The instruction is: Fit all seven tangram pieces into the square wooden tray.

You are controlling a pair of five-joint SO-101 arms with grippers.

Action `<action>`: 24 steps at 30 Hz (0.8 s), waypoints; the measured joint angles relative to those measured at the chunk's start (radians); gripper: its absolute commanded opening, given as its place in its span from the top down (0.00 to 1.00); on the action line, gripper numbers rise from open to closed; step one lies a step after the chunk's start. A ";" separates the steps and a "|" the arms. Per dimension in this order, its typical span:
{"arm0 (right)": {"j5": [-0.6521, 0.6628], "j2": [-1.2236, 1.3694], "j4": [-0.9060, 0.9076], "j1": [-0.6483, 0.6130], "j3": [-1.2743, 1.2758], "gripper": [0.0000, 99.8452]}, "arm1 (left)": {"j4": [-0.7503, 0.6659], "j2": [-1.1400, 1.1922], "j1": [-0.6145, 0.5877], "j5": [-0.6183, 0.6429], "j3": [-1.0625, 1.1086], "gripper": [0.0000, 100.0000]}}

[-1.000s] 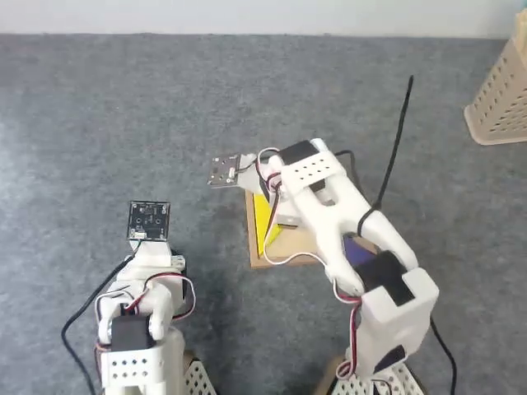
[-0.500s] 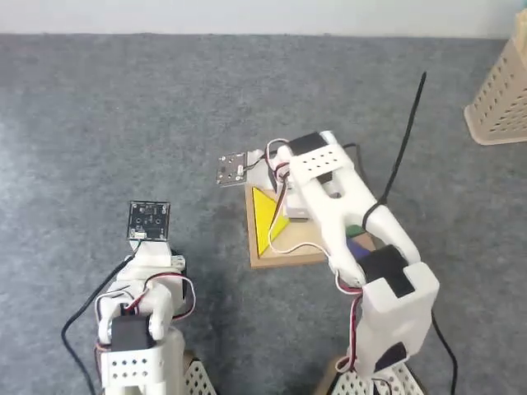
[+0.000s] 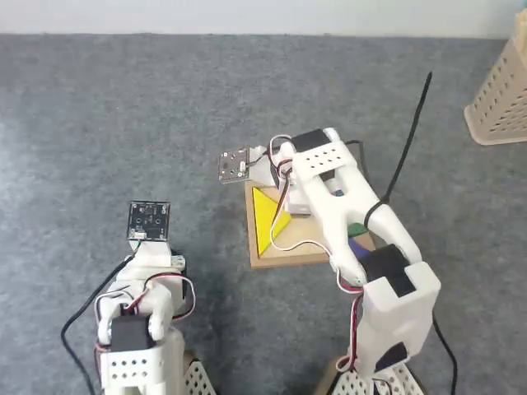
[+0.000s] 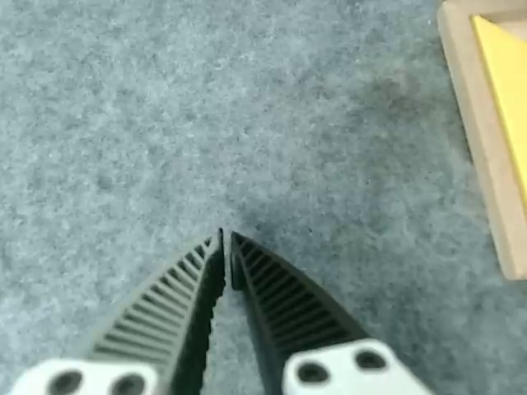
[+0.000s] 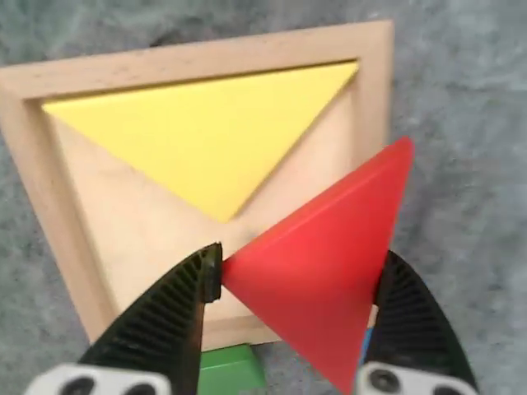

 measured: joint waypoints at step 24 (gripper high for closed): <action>-0.002 0.117 0.080 0.000 -0.150 0.81 | 0.000 0.000 0.000 0.000 0.000 0.99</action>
